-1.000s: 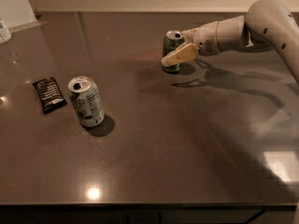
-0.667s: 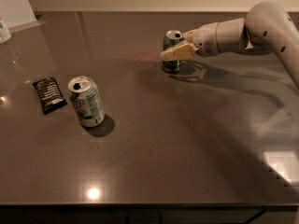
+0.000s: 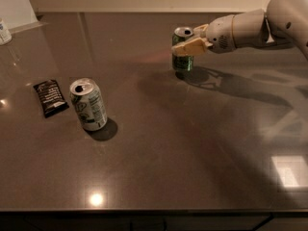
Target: Knock green can over
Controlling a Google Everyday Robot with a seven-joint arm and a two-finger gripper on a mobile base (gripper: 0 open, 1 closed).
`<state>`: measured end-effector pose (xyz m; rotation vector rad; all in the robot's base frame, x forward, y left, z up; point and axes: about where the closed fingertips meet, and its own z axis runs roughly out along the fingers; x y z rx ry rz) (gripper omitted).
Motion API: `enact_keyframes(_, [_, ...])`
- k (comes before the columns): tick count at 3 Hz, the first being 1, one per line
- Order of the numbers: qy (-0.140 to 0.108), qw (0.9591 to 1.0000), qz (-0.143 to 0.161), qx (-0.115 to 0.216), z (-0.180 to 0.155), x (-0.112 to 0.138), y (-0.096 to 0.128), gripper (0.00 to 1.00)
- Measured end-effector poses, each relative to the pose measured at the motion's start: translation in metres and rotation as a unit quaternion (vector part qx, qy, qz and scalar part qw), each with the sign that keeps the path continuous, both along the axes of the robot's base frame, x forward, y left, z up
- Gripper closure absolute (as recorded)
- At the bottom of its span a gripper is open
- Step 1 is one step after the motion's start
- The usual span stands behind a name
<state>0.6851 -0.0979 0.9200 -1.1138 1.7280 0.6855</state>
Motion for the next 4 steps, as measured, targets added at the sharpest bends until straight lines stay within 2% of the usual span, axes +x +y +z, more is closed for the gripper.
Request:
enact_keyframes(1, [0.013,0.9978,0.011,-0.064,0.027,-0.022,-0.004,1.00])
enact_keyframes(2, [0.047,0.9846,0.037,-0.164,0.029,-0.049,-0.008,1.00])
enact_keyframes(3, [0.087,0.9549,0.080,-0.272,0.013,-0.079,-0.013,1.00])
enact_keyframes(4, [0.114,0.9248,0.101,-0.349,-0.005,-0.096,-0.021,0.84])
